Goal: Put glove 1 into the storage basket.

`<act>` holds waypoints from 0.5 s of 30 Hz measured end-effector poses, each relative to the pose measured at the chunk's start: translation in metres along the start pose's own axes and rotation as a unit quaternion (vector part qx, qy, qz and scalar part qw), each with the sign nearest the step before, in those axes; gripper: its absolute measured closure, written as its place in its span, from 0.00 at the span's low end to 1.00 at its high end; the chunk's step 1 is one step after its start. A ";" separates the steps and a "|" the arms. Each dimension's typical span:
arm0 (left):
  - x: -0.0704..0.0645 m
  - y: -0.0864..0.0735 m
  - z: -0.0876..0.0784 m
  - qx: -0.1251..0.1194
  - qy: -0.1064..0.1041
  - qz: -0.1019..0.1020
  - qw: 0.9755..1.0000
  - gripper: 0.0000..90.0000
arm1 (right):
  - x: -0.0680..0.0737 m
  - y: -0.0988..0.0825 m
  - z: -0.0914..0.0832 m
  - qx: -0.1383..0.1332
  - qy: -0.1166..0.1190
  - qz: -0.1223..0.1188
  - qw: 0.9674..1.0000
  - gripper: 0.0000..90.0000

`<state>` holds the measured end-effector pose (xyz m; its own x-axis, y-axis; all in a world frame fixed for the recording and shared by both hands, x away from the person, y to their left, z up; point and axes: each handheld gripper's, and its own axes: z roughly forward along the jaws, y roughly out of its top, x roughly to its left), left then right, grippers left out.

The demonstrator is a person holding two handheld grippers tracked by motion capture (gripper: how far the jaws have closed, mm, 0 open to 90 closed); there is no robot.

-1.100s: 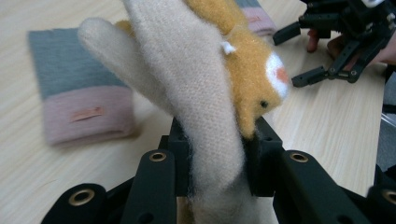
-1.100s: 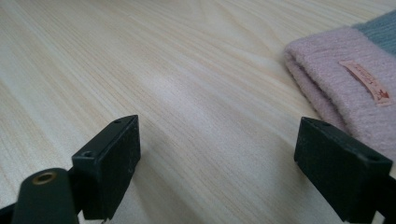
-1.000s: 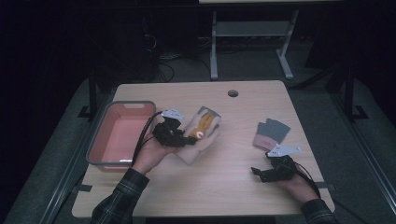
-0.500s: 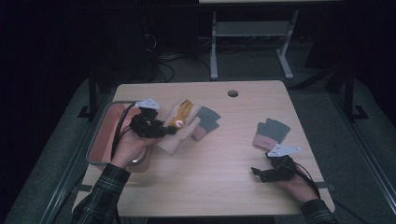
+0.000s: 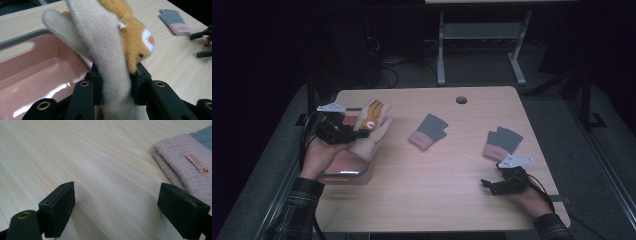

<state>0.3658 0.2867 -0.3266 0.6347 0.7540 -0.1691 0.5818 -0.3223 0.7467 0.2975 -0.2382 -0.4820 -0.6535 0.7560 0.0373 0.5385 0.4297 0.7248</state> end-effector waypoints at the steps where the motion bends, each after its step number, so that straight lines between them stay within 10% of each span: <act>1: 0.004 -0.002 -0.002 -0.001 0.005 -0.004 1.000 0.75 | 0.000 0.000 0.000 0.000 0.000 0.001 1.000 0.16; 15: 0.050 -0.038 0.008 0.041 0.052 -0.057 0.996 0.75 | 0.000 0.000 0.000 0.001 -0.001 0.002 1.000 0.15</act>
<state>0.3796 0.3325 -0.3691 0.5090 0.8421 -0.1784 0.6888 -0.2742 0.6711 0.2975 -0.2380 -0.4819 -0.6501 0.7589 0.0391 0.5424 0.4273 0.7233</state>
